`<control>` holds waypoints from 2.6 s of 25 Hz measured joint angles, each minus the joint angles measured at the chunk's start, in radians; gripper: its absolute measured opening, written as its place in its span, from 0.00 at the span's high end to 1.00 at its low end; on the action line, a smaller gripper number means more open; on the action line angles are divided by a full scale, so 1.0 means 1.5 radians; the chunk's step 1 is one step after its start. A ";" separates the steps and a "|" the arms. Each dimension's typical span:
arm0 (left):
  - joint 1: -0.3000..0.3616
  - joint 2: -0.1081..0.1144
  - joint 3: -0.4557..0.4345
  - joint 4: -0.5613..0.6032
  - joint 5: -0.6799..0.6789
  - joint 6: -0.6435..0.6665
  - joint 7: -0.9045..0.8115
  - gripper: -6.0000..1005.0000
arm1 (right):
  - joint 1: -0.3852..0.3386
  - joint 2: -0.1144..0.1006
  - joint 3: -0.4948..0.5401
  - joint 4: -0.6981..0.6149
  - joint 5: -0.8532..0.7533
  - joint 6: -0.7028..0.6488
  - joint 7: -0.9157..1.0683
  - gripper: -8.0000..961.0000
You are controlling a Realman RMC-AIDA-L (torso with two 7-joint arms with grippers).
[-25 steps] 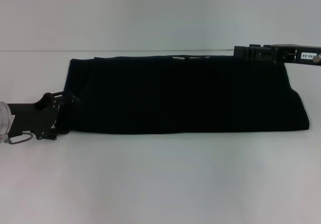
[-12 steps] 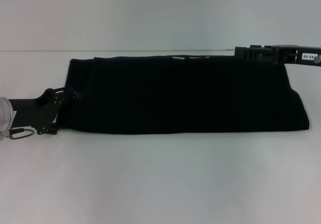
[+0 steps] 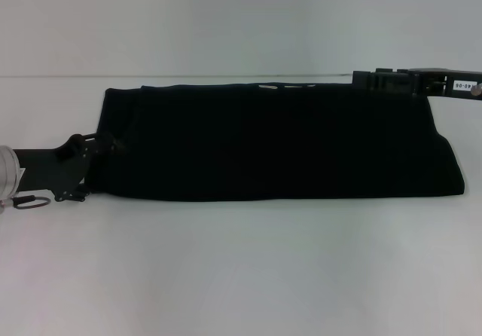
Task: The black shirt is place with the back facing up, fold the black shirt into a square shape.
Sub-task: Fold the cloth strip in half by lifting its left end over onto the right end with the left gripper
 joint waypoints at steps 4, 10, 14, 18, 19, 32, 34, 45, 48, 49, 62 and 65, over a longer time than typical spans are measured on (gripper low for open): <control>0.000 0.000 0.004 0.001 0.003 0.001 0.005 0.08 | 0.000 0.000 0.000 0.000 0.000 0.000 0.000 0.13; 0.000 0.000 0.023 0.002 0.006 0.004 0.030 0.20 | 0.000 0.000 0.002 0.000 0.000 -0.001 0.002 0.13; 0.001 -0.001 0.025 0.002 0.006 0.005 0.039 0.35 | 0.000 0.000 0.002 0.000 0.000 -0.001 0.002 0.13; 0.001 -0.002 0.026 0.002 0.006 0.005 0.045 0.52 | 0.001 0.000 0.001 0.000 0.000 0.000 0.002 0.13; 0.001 -0.002 0.026 0.002 0.006 0.005 0.045 0.54 | 0.001 0.000 0.001 0.000 0.000 0.001 0.002 0.13; 0.000 -0.002 0.027 -0.001 0.010 0.006 0.058 0.94 | 0.000 -0.001 0.000 0.000 0.000 0.004 -0.003 0.13; 0.000 -0.001 0.026 0.001 0.014 0.008 0.068 0.95 | 0.000 -0.001 0.000 0.000 0.000 0.005 -0.003 0.13; 0.052 0.007 -0.041 0.060 0.007 0.055 0.172 0.96 | -0.001 0.004 0.005 0.004 0.016 0.016 -0.002 0.13; 0.072 0.013 -0.064 0.085 0.011 0.077 0.186 0.96 | -0.001 0.006 0.005 0.007 0.030 0.017 -0.002 0.13; 0.081 0.013 -0.068 0.095 0.012 0.081 0.187 0.96 | -0.001 0.006 0.006 0.007 0.032 0.017 -0.002 0.13; 0.153 0.028 -0.153 0.168 0.021 0.108 0.212 0.96 | -0.013 0.014 0.006 0.008 0.051 0.049 0.002 0.13; 0.139 0.031 -0.154 0.167 0.012 0.137 0.218 0.96 | -0.026 0.014 0.007 0.004 0.060 0.053 0.001 0.13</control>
